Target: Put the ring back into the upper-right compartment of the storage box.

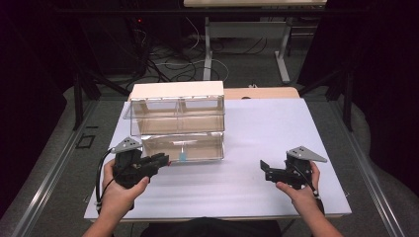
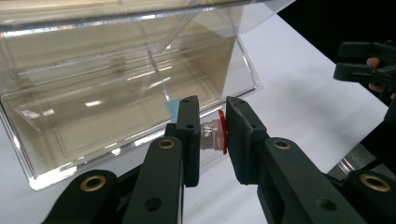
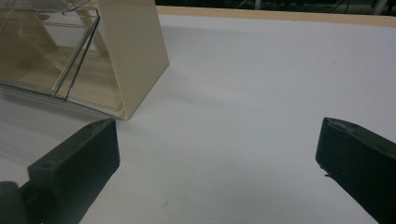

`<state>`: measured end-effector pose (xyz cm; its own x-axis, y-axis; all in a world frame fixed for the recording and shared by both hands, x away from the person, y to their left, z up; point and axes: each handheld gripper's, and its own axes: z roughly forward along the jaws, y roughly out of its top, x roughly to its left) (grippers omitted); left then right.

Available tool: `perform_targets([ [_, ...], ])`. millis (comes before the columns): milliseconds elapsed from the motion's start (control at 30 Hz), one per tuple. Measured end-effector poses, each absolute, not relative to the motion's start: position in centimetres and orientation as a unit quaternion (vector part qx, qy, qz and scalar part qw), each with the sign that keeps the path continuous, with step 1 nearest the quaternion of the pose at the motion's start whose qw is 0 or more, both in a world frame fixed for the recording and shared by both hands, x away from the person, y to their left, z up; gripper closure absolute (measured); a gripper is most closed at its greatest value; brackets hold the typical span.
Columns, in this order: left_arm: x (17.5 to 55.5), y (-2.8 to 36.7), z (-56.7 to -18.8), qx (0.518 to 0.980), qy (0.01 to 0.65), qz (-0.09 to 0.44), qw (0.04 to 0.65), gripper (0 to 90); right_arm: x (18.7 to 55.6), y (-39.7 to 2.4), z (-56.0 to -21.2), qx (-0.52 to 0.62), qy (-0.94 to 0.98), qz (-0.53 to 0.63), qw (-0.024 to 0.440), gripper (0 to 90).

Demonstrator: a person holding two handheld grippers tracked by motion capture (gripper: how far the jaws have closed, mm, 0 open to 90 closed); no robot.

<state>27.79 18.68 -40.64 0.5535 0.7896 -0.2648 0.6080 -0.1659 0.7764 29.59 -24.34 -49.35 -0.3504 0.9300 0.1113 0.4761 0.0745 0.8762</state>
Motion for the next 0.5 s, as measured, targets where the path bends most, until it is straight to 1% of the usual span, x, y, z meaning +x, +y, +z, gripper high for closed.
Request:
perform_targets([
  [500, 29.4, 17.4, -38.5, 0.752, 0.459, 0.099, 0.462, 76.8, 29.6, -24.4, -49.4, 0.512, 0.688, 0.448, 0.253, 0.0],
])
